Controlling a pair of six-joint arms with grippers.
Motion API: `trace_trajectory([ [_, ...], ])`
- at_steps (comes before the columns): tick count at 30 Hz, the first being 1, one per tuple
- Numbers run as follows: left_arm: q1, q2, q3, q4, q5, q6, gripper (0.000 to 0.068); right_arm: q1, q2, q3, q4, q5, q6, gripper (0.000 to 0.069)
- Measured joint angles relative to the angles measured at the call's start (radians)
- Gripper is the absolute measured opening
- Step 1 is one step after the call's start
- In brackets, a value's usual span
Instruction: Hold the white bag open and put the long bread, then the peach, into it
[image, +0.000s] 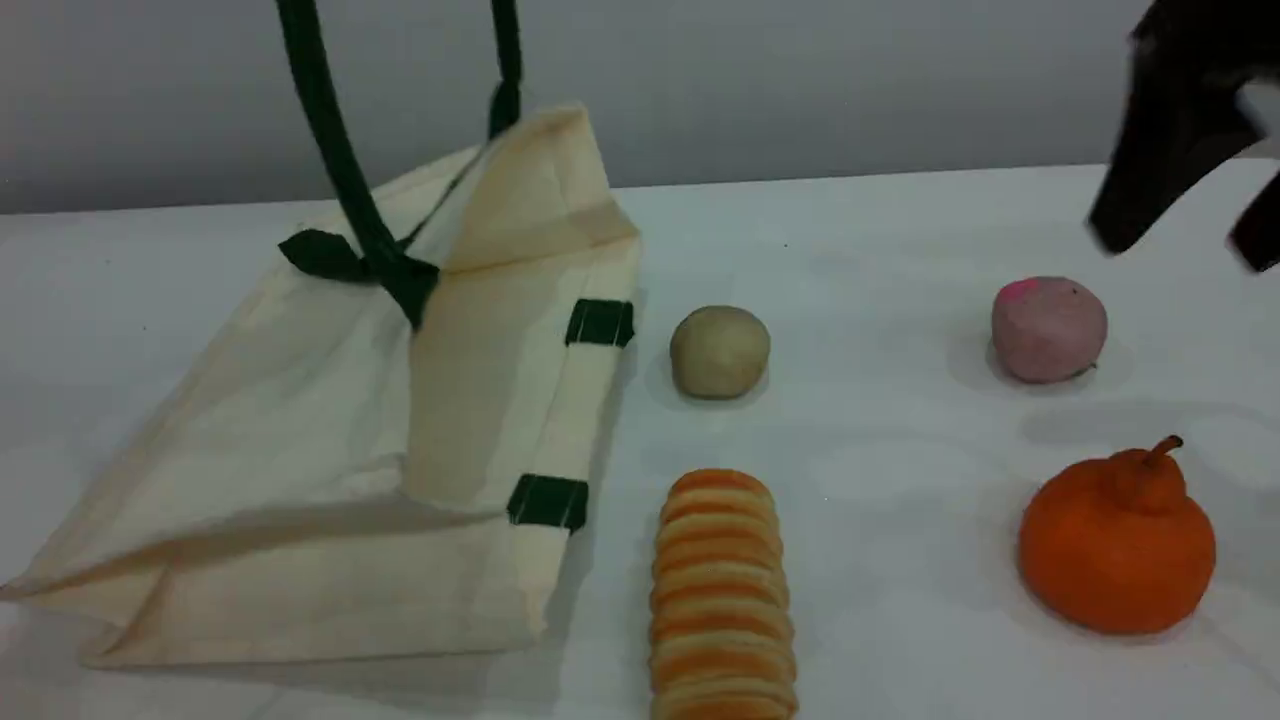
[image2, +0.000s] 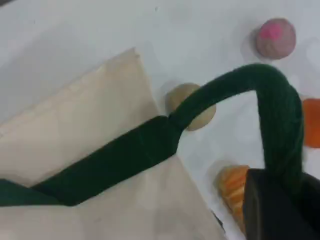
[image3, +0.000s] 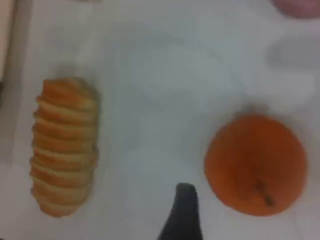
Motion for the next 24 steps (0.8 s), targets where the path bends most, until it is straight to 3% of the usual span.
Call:
trace_trajectory([
  [11,0.000,-0.144,0.000,0.098,0.003,-0.009,0.0102,0.175,0.162,0.000,0.023,-0.071,0.008,0.0588],
  [24,0.000,-0.156,0.000,0.103,0.000,-0.002,0.0102,0.337,0.259,-0.001,0.128,-0.273,0.008,0.0588],
])
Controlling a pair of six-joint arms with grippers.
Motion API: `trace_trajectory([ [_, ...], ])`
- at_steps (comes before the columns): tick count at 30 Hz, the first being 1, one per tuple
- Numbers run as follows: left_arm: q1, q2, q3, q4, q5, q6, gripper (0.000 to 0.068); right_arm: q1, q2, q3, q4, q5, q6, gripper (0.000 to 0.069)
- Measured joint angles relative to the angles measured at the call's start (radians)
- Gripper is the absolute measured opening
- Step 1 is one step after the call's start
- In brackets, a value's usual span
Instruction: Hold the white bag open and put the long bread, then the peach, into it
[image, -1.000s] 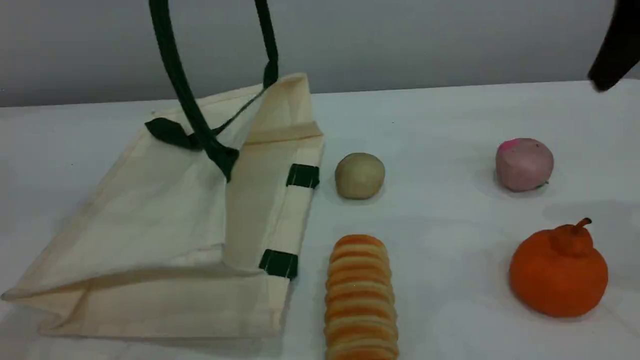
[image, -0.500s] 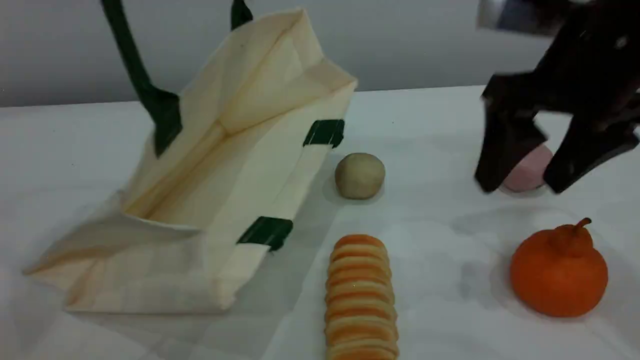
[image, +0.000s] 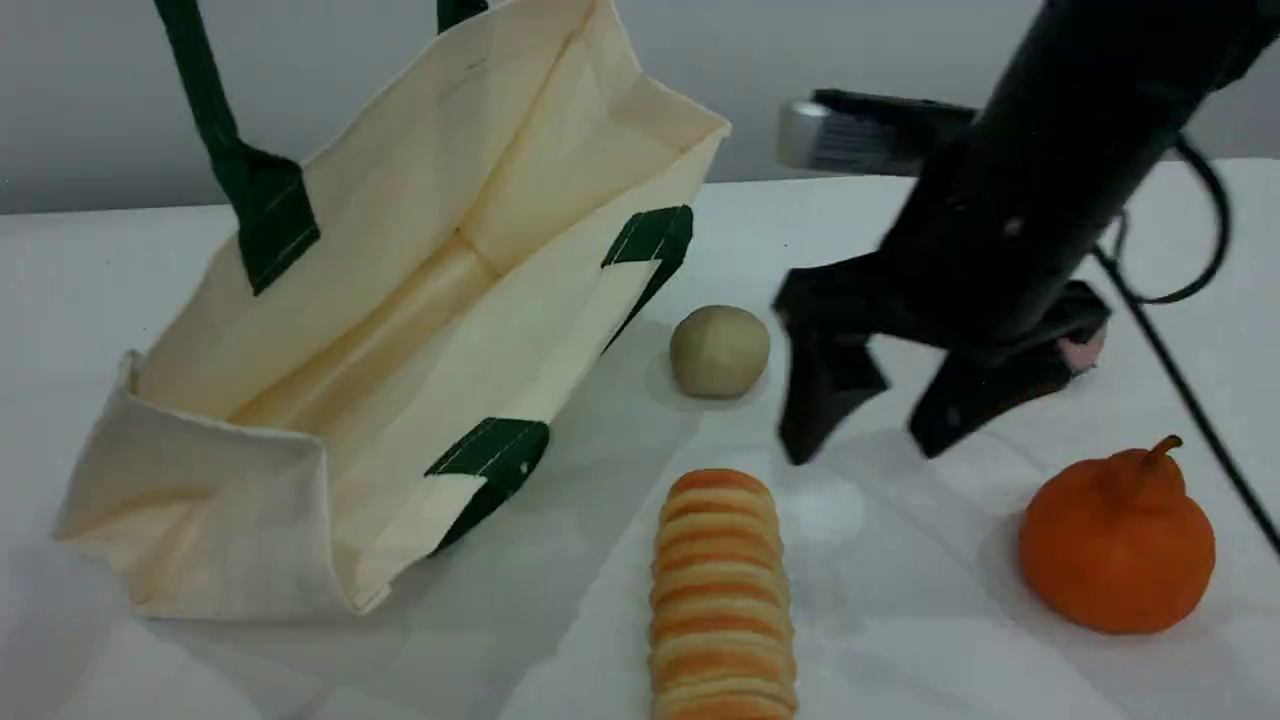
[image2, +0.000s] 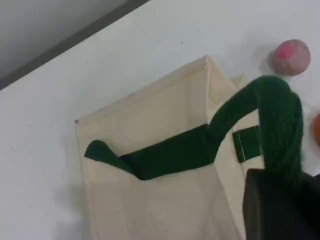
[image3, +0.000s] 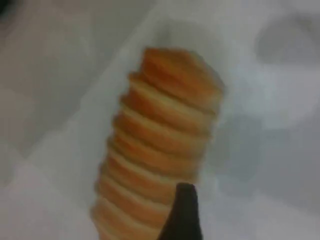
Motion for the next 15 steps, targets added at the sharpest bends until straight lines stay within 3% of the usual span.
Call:
trace_trajectory([
  [15,0.000,0.001,0.001,0.000,-0.001,0.000,0.0102,0.167,0.096,0.000,0.064,-0.164,-0.001,0.0588],
])
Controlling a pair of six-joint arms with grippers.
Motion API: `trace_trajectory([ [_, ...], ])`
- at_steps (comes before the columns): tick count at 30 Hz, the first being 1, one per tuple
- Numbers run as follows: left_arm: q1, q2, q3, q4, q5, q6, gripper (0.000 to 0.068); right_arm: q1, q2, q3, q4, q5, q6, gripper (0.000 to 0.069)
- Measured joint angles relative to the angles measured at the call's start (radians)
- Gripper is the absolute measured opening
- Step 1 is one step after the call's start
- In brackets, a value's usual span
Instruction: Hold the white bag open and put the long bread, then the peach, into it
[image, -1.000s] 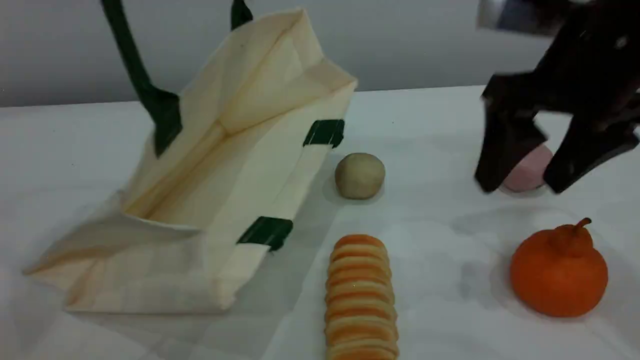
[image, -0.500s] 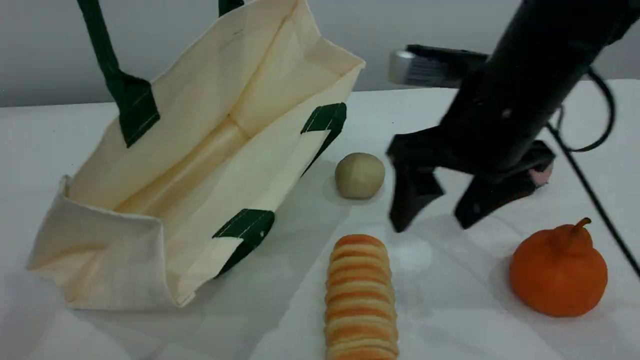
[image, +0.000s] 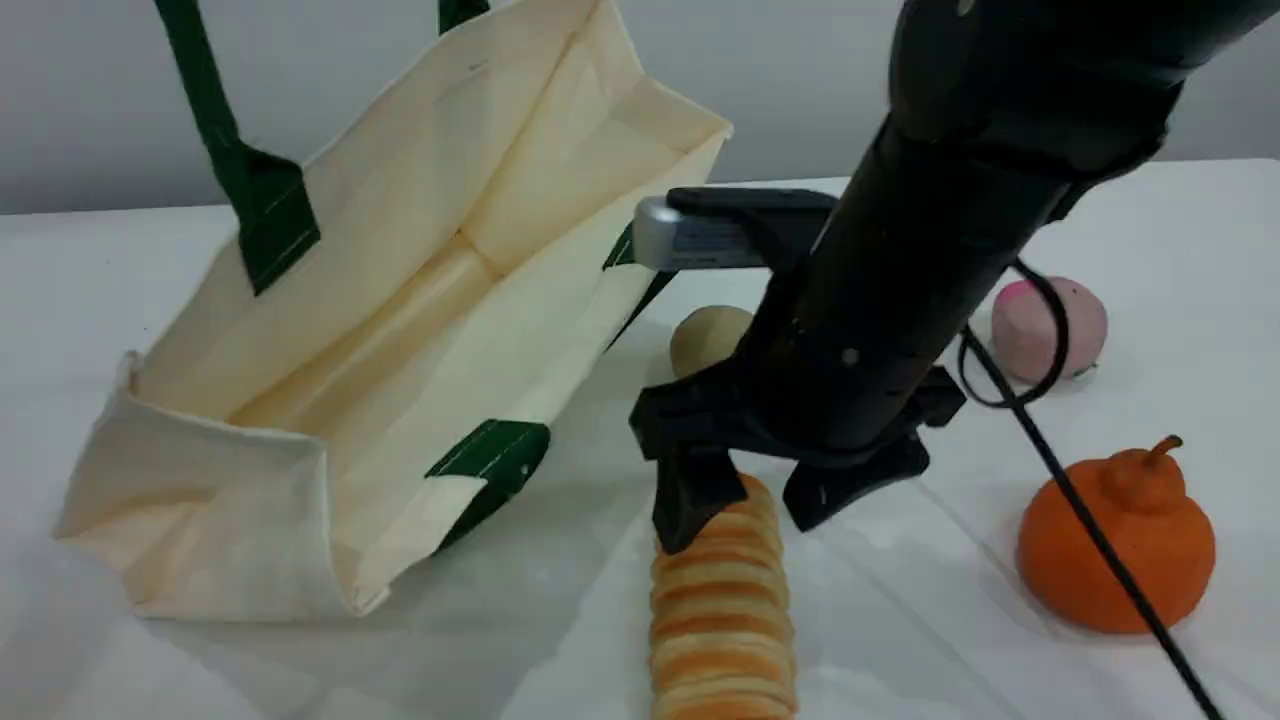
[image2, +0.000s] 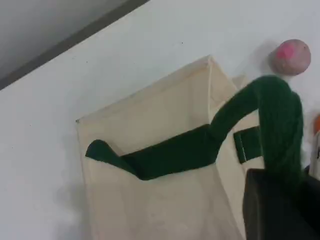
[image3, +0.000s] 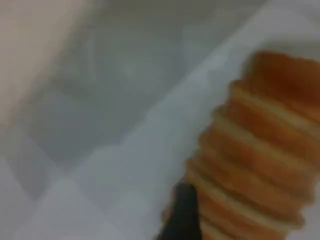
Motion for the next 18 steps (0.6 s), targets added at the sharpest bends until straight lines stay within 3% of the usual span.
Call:
trace_trajectory([
  [18,0.000,0.000,0.000,-0.003,0.000,0.000,0.0102,0.017,0.125,0.000,0.098,-0.094,0.000,0.0588],
])
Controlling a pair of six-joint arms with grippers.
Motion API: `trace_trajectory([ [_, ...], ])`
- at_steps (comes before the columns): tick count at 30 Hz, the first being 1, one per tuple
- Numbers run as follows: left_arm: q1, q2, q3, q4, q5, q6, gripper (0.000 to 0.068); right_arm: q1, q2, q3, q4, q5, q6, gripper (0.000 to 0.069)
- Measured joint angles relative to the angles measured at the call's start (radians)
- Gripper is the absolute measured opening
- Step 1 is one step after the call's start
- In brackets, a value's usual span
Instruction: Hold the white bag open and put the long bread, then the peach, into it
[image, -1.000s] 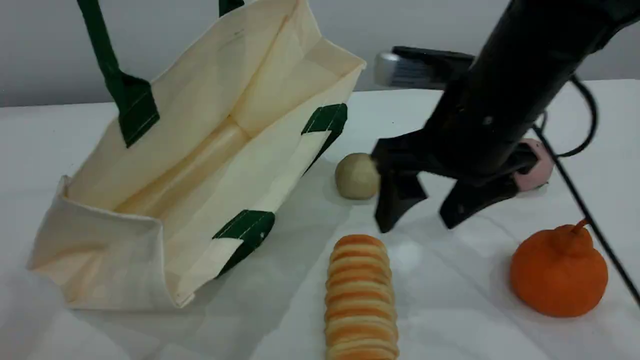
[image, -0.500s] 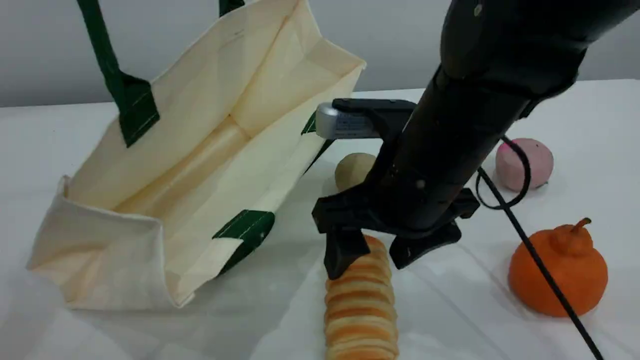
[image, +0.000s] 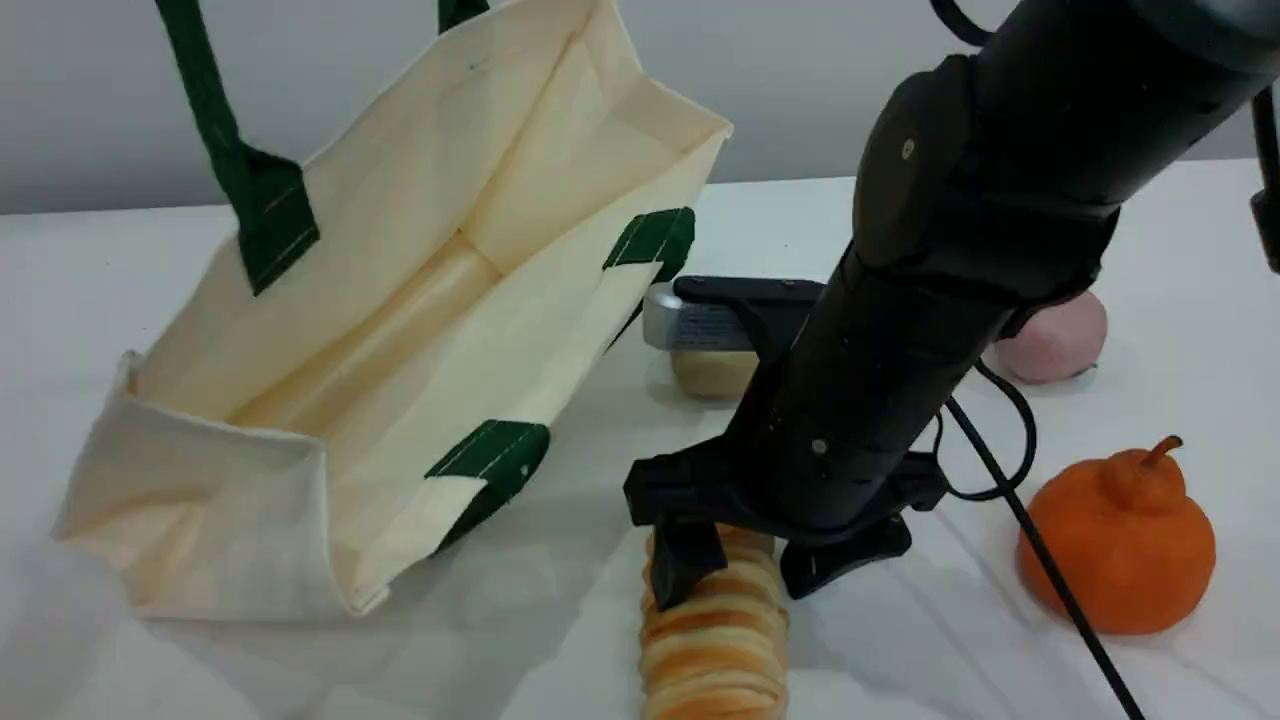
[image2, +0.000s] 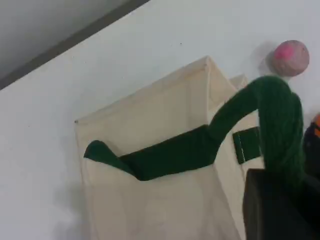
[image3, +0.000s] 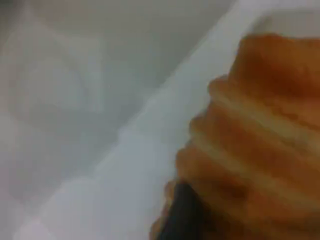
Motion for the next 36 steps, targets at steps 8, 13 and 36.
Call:
trace_trajectory([
  [8,0.000,0.000,0.000,0.000,0.000,0.000,0.0102,0.004,0.000,0.000,0.014,0.014,0.000,0.0438],
  [13,0.000,0.000,0.000,0.000,0.000,0.000,0.0102,0.009,0.000,0.000,0.017,0.025,-0.038,0.0228],
  [36,0.000,0.000,0.000,0.000,0.000,0.000,0.0102,-0.157,-0.216,-0.148,-0.537,0.439,0.299,0.0127],
])
